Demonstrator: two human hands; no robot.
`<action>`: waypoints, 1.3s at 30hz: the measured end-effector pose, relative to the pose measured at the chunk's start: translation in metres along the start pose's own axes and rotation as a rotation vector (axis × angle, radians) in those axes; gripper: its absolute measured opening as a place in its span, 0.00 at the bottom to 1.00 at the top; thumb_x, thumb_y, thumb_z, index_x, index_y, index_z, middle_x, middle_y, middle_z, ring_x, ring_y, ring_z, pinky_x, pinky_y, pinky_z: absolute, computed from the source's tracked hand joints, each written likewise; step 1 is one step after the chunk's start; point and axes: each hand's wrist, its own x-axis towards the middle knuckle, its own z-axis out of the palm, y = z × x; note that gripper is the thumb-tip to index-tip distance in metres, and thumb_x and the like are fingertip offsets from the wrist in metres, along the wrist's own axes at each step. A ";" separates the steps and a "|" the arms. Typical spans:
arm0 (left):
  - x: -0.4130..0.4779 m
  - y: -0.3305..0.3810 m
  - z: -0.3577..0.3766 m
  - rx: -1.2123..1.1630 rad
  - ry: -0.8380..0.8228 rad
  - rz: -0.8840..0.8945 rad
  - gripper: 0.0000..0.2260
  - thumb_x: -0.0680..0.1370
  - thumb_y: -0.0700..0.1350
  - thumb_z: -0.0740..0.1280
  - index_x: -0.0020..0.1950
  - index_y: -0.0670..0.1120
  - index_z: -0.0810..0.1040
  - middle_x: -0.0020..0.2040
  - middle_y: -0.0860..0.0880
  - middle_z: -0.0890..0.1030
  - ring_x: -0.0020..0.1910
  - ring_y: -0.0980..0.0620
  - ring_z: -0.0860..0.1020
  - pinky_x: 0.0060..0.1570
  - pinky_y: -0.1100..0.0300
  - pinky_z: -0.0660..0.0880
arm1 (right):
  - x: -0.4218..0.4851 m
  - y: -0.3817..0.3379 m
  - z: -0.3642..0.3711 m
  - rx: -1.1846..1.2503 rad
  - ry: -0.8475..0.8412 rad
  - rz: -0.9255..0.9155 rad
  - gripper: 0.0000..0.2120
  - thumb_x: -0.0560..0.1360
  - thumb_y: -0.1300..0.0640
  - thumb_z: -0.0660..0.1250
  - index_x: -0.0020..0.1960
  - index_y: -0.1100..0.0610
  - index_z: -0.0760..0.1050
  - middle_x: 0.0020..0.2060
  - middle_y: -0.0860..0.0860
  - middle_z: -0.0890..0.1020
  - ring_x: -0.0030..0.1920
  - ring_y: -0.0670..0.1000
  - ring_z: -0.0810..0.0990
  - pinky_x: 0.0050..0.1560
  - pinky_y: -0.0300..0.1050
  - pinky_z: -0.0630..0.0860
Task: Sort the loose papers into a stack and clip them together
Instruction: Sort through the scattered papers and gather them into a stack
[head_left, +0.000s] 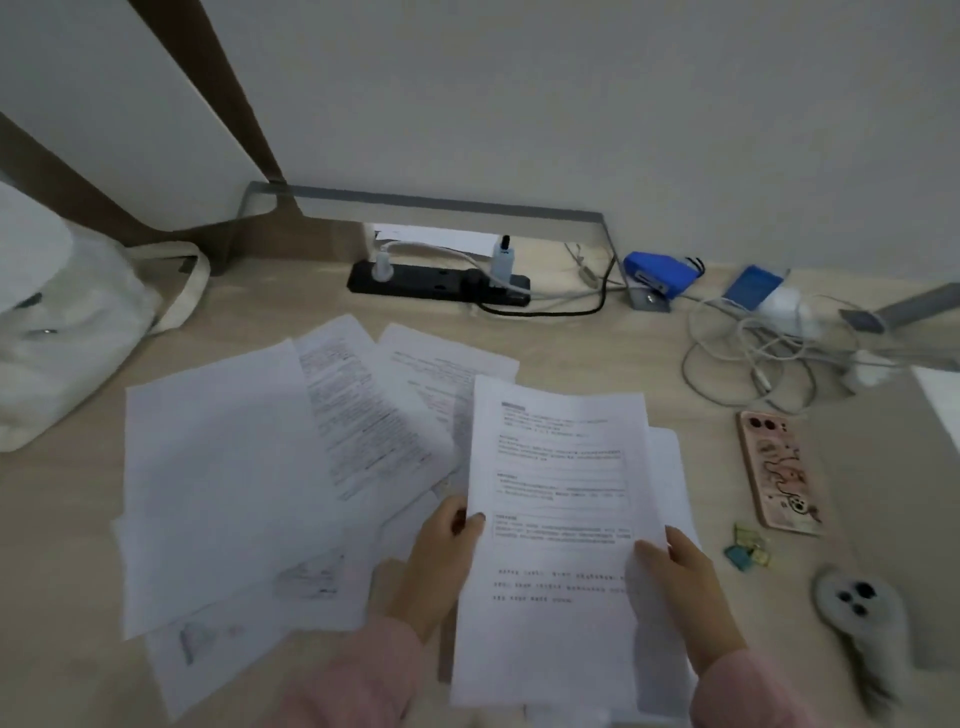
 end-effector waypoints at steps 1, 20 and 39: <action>0.004 -0.003 0.013 0.034 -0.027 0.006 0.07 0.80 0.43 0.59 0.51 0.47 0.77 0.48 0.50 0.81 0.45 0.54 0.79 0.41 0.64 0.72 | 0.003 0.008 -0.009 -0.020 0.042 0.004 0.07 0.75 0.64 0.59 0.46 0.61 0.76 0.45 0.61 0.82 0.46 0.61 0.79 0.49 0.54 0.76; 0.014 -0.022 -0.003 0.185 -0.006 0.042 0.13 0.78 0.45 0.62 0.63 0.52 0.71 0.62 0.53 0.74 0.62 0.56 0.71 0.60 0.63 0.66 | 0.029 -0.005 0.003 -0.298 0.176 -0.156 0.17 0.75 0.66 0.60 0.64 0.59 0.70 0.62 0.60 0.70 0.59 0.55 0.71 0.60 0.48 0.68; -0.008 -0.102 -0.211 1.168 0.316 -0.063 0.35 0.75 0.62 0.57 0.73 0.39 0.62 0.72 0.33 0.64 0.70 0.41 0.67 0.57 0.53 0.75 | 0.031 -0.071 0.210 -0.553 -0.137 -0.220 0.26 0.73 0.60 0.65 0.69 0.59 0.63 0.67 0.62 0.65 0.64 0.63 0.67 0.66 0.54 0.66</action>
